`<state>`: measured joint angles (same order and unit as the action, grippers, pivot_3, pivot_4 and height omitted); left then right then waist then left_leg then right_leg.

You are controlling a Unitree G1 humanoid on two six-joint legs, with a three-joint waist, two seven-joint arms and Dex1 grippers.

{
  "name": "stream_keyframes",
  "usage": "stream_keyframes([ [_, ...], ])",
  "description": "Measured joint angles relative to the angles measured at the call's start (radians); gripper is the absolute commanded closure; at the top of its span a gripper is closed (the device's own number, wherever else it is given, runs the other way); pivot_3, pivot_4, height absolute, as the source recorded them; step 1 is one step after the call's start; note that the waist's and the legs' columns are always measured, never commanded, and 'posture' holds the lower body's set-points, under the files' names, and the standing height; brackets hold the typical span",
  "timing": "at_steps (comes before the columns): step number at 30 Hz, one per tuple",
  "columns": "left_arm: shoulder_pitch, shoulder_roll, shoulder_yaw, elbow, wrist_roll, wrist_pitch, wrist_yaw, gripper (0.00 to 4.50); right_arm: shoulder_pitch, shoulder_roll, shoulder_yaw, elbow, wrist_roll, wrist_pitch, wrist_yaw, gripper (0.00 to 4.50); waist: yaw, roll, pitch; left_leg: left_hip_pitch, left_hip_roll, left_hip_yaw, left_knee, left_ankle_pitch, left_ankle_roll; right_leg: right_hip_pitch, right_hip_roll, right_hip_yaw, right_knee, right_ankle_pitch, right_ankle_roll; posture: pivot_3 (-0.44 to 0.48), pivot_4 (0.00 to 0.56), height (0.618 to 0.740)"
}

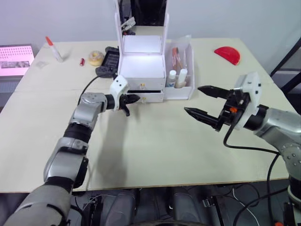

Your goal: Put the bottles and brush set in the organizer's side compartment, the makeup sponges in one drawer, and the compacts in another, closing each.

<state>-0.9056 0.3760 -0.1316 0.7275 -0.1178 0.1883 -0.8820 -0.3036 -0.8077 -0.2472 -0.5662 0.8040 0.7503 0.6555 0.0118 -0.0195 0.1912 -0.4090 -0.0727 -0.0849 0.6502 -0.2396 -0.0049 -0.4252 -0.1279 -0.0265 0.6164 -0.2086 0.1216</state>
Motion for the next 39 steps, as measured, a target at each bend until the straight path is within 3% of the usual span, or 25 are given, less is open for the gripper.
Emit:
stream_keyframes([
  [12, -0.012, -0.024, 0.012, 0.044, 0.010, -0.040, 0.036, 4.46, 0.031, -0.009, -0.034, -0.020, 0.007, 0.010, -0.001, 0.00, 0.003, 0.000, 0.000, 0.000, 0.000, 0.000, 0.002, 0.000, 0.000, 0.001, 0.000, 0.000, 0.001, 0.001, 0.001, 0.000, 0.150, 0.738],
  [18, 0.142, 0.118, 0.107, -0.268, -0.116, 0.103, -0.095, 4.46, 0.160, -0.081, -0.161, 0.032, -0.013, -0.012, 0.069, 0.00, -0.010, 0.000, 0.000, 0.001, 0.000, 0.000, 0.000, 0.000, 0.000, 0.000, 0.000, 0.001, 0.001, 0.001, 0.001, 0.000, 0.150, 0.738],
  [21, 0.267, 0.239, 0.196, -0.455, -0.227, 0.215, -0.167, 3.69, 0.212, -0.102, -0.213, 0.101, -0.047, -0.051, 0.120, 0.00, -0.019, 0.000, 0.000, 0.001, 0.001, 0.000, 0.000, 0.000, 0.000, -0.001, 0.000, 0.001, 0.002, 0.000, 0.000, 0.000, 0.150, 0.738],
  [23, 0.326, 0.301, 0.257, -0.538, -0.288, 0.283, -0.194, 2.78, 0.235, -0.114, -0.246, 0.145, -0.067, -0.074, 0.149, 0.00, -0.020, 0.000, 0.000, 0.001, 0.001, 0.000, 0.000, 0.000, 0.000, 0.000, 0.000, 0.001, 0.002, 0.000, 0.000, 0.000, 0.150, 0.738],
  [28, 0.617, 0.521, 0.524, -0.756, -0.424, 0.453, -0.238, 0.22, 0.348, -0.144, -0.350, 0.324, -0.143, -0.177, 0.266, 0.00, -0.020, 0.001, 0.000, 0.001, 0.001, 0.001, -0.002, 0.000, 0.000, 0.000, 0.000, 0.002, 0.000, 0.000, 0.000, 0.000, 0.150, 0.738],
  [29, 0.670, 0.539, 0.575, -0.784, -0.436, 0.461, -0.236, 0.05, 0.371, -0.144, -0.365, 0.351, -0.156, -0.198, 0.288, 0.00, -0.018, 0.001, 0.000, 0.001, 0.001, 0.000, -0.002, 0.000, 0.000, 0.000, 0.000, 0.002, -0.001, 0.000, 0.000, 0.000, 0.150, 0.738],
  [36, 0.999, 0.561, 0.838, -0.787, -0.420, 0.434, -0.203, 0.05, 0.532, -0.143, -0.512, 0.513, -0.212, -0.317, 0.408, 0.00, -0.002, 0.003, -0.001, 0.002, 0.001, 0.002, -0.003, -0.001, 0.000, 0.001, -0.001, 0.002, -0.004, -0.002, -0.004, 0.000, 0.150, 0.738],
  [39, 1.063, 0.560, 0.887, -0.735, -0.387, 0.387, -0.194, 0.05, 0.545, -0.143, -0.543, 0.592, -0.235, -0.353, 0.430, 0.00, 0.002, 0.003, -0.001, 0.002, 0.001, 0.003, -0.002, -0.001, 0.000, 0.001, -0.002, 0.002, -0.004, -0.002, -0.004, 0.000, 0.150, 0.738],
])
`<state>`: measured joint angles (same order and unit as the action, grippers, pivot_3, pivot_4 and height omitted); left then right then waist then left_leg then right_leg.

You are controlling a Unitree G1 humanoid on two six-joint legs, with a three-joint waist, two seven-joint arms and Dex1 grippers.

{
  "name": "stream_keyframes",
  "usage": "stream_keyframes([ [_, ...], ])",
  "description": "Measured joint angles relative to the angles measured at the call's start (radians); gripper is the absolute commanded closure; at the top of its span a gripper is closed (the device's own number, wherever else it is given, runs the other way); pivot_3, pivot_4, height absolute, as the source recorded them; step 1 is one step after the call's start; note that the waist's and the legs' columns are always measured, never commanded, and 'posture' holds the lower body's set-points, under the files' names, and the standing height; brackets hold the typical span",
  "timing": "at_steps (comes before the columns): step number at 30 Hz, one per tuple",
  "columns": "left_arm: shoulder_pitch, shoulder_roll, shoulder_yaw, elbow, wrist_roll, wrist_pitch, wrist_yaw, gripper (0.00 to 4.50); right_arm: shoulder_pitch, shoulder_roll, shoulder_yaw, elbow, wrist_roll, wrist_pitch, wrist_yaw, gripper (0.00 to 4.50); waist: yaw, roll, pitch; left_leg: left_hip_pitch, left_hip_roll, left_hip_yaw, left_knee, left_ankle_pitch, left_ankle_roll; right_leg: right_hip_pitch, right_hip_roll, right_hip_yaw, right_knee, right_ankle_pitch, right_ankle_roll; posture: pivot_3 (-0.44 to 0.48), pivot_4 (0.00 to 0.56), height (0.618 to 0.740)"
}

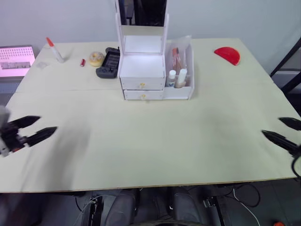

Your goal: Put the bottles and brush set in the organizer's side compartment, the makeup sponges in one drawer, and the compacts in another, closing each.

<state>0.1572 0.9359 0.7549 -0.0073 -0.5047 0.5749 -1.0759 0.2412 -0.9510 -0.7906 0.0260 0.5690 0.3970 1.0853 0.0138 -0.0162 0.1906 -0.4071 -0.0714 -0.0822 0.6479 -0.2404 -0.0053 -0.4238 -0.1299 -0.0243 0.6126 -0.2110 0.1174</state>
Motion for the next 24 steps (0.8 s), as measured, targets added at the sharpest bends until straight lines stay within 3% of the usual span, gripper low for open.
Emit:
stream_keyframes([
  [7, -0.019, -0.037, -0.010, 0.033, 0.013, -0.064, 0.042, 0.05, -0.025, 0.000, 0.020, 0.044, -0.017, -0.040, 0.014, 0.00, -0.001, 0.000, 0.000, 0.000, 0.000, 0.001, 0.000, 0.000, 0.000, 0.000, -0.002, 0.000, 0.000, 0.000, 0.000, 0.000, 0.150, 0.738],
  [24, -0.107, -0.035, -0.046, -0.016, -0.009, -0.038, 0.120, 0.05, -0.064, 0.000, 0.065, 0.034, -0.015, -0.031, -0.009, 0.00, -0.001, 0.000, 0.000, 0.000, 0.000, 0.001, 0.000, 0.000, 0.000, -0.001, -0.002, 0.000, 0.000, 0.000, 0.000, 0.000, 0.150, 0.738],
])
